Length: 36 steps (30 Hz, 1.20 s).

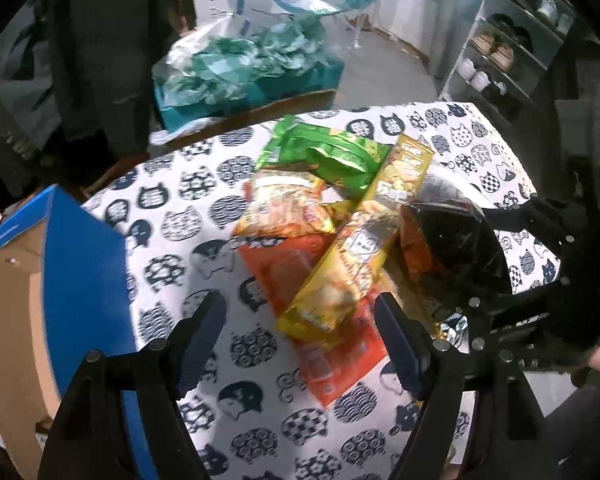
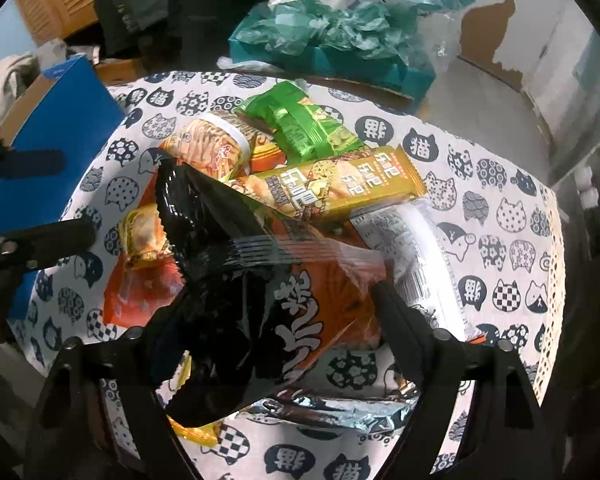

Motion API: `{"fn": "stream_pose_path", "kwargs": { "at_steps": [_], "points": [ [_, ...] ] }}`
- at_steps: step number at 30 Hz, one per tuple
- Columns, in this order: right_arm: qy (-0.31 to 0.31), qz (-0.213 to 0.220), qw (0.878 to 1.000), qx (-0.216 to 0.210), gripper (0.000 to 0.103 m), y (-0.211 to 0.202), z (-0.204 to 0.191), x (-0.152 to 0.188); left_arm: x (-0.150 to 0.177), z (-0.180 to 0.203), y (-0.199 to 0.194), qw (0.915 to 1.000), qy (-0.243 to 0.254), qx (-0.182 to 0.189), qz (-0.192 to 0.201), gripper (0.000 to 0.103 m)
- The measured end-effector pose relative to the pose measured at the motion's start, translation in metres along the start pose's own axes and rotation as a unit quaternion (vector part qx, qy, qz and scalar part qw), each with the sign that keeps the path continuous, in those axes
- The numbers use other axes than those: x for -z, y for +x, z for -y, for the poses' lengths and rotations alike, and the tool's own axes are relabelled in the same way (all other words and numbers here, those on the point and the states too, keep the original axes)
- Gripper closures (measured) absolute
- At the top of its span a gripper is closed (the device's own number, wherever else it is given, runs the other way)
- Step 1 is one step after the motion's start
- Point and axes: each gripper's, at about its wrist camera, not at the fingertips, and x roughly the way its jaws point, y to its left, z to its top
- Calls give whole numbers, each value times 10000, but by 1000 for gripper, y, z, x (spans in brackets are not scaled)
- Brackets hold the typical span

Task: Organize snacks
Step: 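Grasp a yellow stick packet with the left tool while the right tool grasps a black bag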

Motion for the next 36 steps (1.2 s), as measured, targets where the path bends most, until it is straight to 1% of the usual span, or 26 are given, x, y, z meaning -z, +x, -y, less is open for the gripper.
{"fn": "stream_pose_path", "kwargs": {
  "at_steps": [1,3,6,7,8,10,13,16,18,20,21,22,23,24,27,34,36],
  "points": [
    [-17,65,10000,24,31,-3,1,1,-2,2,3,10000,23,33,-6,25],
    [13,146,9999,41,34,-7,4,2,-7,10,10,9999,120,64,-23,25],
    [190,370,9991,-33,42,-15,14,3,-11,18,21,9996,277,68,-72,25],
    [272,446,9986,-91,48,-19,18,4,-12,22,26,9994,321,91,-112,25],
    [389,537,9976,-173,49,-23,24,5,-13,24,30,9992,348,111,-148,25],
    [597,632,9957,-328,59,-28,33,5,-15,29,38,9989,417,110,-198,25],
    [951,691,9915,-556,60,-31,48,6,-18,33,51,9984,465,47,-305,25],
    [1138,745,9877,-772,60,-30,57,7,-20,34,61,9984,389,138,-391,25],
    [1237,743,9855,-891,57,-27,61,7,-22,33,65,9984,294,242,-407,25],
    [1362,717,9827,-1035,50,-23,67,8,-22,32,67,9983,178,348,-421,36],
    [1421,701,9816,-1066,42,-21,70,8,-23,32,68,9984,153,307,-441,48],
    [1436,690,9814,-1068,36,-20,71,9,-23,32,70,9983,159,322,-459,53],
    [1428,688,9817,-1057,34,-19,72,10,-23,31,70,9981,150,387,-462,55],
    [1403,697,9821,-1046,32,-18,72,10,-23,31,70,9978,133,468,-444,60],
    [1227,711,9855,-936,28,-17,68,10,-25,32,69,9977,71,524,-432,68],
    [620,739,9938,-545,28,-9,45,-1,-17,34,63,9970,25,638,-437,71],
    [491,772,9947,-473,30,-9,41,0,-15,33,62,9969,24,658,-441,71]
  ]
}}
